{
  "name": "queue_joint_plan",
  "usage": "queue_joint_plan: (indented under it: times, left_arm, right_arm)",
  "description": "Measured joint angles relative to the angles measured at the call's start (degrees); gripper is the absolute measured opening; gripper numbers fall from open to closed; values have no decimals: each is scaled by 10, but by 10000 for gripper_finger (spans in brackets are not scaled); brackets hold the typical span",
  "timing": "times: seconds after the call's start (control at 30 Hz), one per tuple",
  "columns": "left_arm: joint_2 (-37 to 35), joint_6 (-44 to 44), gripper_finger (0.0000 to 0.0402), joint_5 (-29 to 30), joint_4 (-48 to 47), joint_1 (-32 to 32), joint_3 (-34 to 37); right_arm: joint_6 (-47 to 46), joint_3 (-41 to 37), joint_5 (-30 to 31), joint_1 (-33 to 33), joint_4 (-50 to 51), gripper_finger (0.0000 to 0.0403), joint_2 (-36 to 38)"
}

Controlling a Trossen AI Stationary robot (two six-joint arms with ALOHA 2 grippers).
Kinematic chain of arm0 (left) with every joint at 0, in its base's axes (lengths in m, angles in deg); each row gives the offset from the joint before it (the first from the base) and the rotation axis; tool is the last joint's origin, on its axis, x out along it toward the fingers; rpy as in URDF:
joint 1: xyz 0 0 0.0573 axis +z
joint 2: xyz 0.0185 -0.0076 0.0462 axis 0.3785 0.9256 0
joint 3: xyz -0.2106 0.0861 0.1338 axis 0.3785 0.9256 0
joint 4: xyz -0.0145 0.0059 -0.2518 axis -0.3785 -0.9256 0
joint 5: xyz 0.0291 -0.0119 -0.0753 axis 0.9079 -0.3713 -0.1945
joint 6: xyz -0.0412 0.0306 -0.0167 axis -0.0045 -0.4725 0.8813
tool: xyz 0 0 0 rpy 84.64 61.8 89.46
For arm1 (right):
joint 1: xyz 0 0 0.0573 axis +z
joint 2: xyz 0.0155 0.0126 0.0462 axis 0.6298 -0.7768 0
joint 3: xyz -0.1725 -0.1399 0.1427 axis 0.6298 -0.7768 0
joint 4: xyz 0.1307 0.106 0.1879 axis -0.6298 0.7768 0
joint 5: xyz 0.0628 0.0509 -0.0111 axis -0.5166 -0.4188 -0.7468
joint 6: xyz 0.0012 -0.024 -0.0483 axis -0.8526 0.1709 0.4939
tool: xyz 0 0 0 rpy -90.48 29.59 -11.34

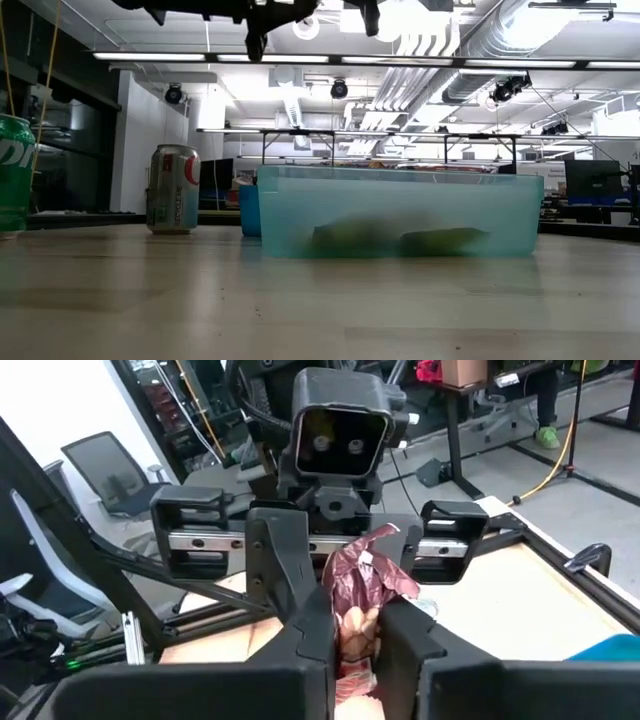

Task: Sort candy
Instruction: Put the brown candy into the transparent bin

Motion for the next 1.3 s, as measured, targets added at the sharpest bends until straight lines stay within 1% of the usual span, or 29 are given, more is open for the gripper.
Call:
queue_joint_plan:
  times: [0.07, 0.13, 0.17, 0.23, 0.3, 0.4, 0.47, 0.53, 0.6, 0.7, 0.8, 0.9, 0.97, 1.03, 1.1, 1.17, 1.3]
  left_arm:
    - [-3, 1, 111, 2, -7, 0, 0]
    - [-17, -5, 137, -5, -19, 4, 0]
    - [-31, -13, 149, -6, -41, 8, -1]
    - [-64, -41, 171, -2, -118, 23, -13]
    - [-103, -78, 188, 23, -205, 40, -25]
    - [-160, -109, 203, 86, -294, 65, -28]
    - [-189, -104, 206, 114, -328, 80, -28]
    - [-209, -94, 206, 121, -348, 92, -26]
    - [-225, -83, 205, 122, -342, 98, -13]
    - [-236, -62, 205, 121, -321, 98, 10]
    - [-237, -32, 205, 121, -318, 95, 22]
    - [-237, -10, 205, 121, -316, 95, 29]
    - [-237, -4, 205, 121, -316, 95, 33]
    - [-237, -4, 205, 121, -316, 95, 33]
    - [-237, -4, 205, 121, -314, 95, 33]
    - [-237, -4, 205, 123, -311, 95, 33]
    - [-237, -4, 205, 124, -307, 95, 33]
  right_arm:
    - [5, 0, -1, 0, 7, 37, 2]
    - [21, 0, -2, -4, 34, 27, 15]
    - [29, 0, -4, -9, 55, 18, 26]
    - [42, 0, 8, -24, 104, 9, 56]
    - [53, 0, 43, -41, 165, 11, 89]
    - [64, 0, 96, -65, 263, 16, 130]
    - [64, 0, 118, -81, 328, 14, 146]
    - [64, -19, 125, -98, 358, 10, 156]
    - [51, -59, 125, -115, 353, 10, 166]
    - [21, -140, 128, -142, 323, 12, 171]
    - [-39, -216, 168, -182, 288, 13, 164]
    - [-100, -256, 174, -218, 249, 13, 153]
    - [-122, -273, 164, -231, 240, 15, 142]
    - [-131, -280, 140, -242, 241, 21, 137]
    - [-128, -280, 118, -249, 240, 36, 130]
    - [-124, -280, 104, -252, 251, 62, 126]
    - [-129, -279, 103, -253, 257, 135, 125]
